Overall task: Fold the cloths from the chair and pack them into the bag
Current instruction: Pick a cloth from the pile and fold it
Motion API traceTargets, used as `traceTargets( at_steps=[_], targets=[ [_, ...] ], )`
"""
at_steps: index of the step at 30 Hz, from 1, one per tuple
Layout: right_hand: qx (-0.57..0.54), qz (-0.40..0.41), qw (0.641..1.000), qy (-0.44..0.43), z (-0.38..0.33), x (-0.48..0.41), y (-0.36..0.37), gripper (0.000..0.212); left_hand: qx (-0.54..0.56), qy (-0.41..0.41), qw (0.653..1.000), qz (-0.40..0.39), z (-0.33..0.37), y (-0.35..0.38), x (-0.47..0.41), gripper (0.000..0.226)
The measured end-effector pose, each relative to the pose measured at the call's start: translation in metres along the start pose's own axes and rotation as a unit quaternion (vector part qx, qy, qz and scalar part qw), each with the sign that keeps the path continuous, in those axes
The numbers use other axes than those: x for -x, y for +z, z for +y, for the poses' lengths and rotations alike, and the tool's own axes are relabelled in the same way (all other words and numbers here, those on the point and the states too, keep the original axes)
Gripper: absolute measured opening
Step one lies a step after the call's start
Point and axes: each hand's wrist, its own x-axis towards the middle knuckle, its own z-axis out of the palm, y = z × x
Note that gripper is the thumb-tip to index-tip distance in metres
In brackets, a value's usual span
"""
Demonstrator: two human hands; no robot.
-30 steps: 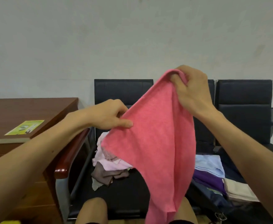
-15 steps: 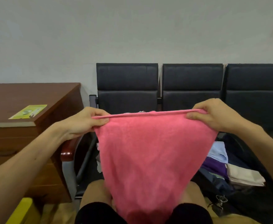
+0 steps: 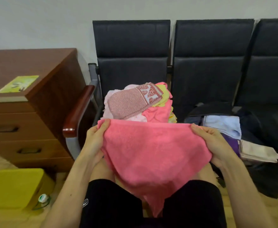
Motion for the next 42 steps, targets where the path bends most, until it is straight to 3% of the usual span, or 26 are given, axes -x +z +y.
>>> traceTargets(
  at_steps=[2, 7, 9, 19, 23, 25, 30, 35, 38, 42],
  targets=[
    [-0.023, 0.032, 0.999, 0.007, 0.012, -0.002, 0.002, 0.038, 0.002, 0.001, 1.000, 0.010, -0.014, -0.003, 0.000, 0.032],
    [-0.059, 0.092, 0.994, 0.025, 0.027, -0.006, 0.018, 0.016, -0.009, -0.012, 1.000, 0.024, -0.036, -0.004, -0.002, 0.024],
    [-0.065, 0.103, 0.992, 0.030, 0.032, -0.006, 0.026, 0.017, -0.006, -0.019, 0.999, 0.036, -0.040, 0.002, -0.001, 0.022],
    [-0.039, 0.052, 0.997, 0.041, 0.045, -0.011, 0.064, 0.020, -0.022, 0.020, 0.998, -0.060, -0.062, 0.027, 0.005, 0.018],
    [-0.020, 0.011, 0.998, 0.053, 0.043, -0.016, 0.081, 0.020, -0.082, 0.073, 0.985, -0.137, -0.059, 0.038, 0.012, 0.030],
    [-0.018, -0.007, 0.998, 0.057, 0.042, -0.015, 0.090, 0.019, -0.098, 0.085, 0.978, -0.164, -0.053, 0.044, 0.017, 0.017],
    [-0.013, -0.011, 0.998, 0.066, 0.041, -0.012, 0.103, 0.013, -0.129, 0.122, 0.954, -0.243, -0.057, 0.045, 0.022, 0.021],
    [-0.035, -0.002, 0.995, 0.088, 0.038, -0.010, 0.105, 0.014, -0.165, 0.131, 0.937, -0.278, -0.064, 0.039, 0.017, 0.027],
    [-0.036, -0.007, 0.993, 0.111, 0.039, -0.009, 0.104, 0.014, -0.178, 0.120, 0.930, -0.298, -0.063, 0.038, 0.018, 0.045],
    [-0.060, -0.024, 0.988, 0.139, 0.039, -0.007, 0.106, 0.011, -0.223, 0.166, 0.924, -0.262, -0.069, 0.039, 0.023, 0.053]
  ],
)
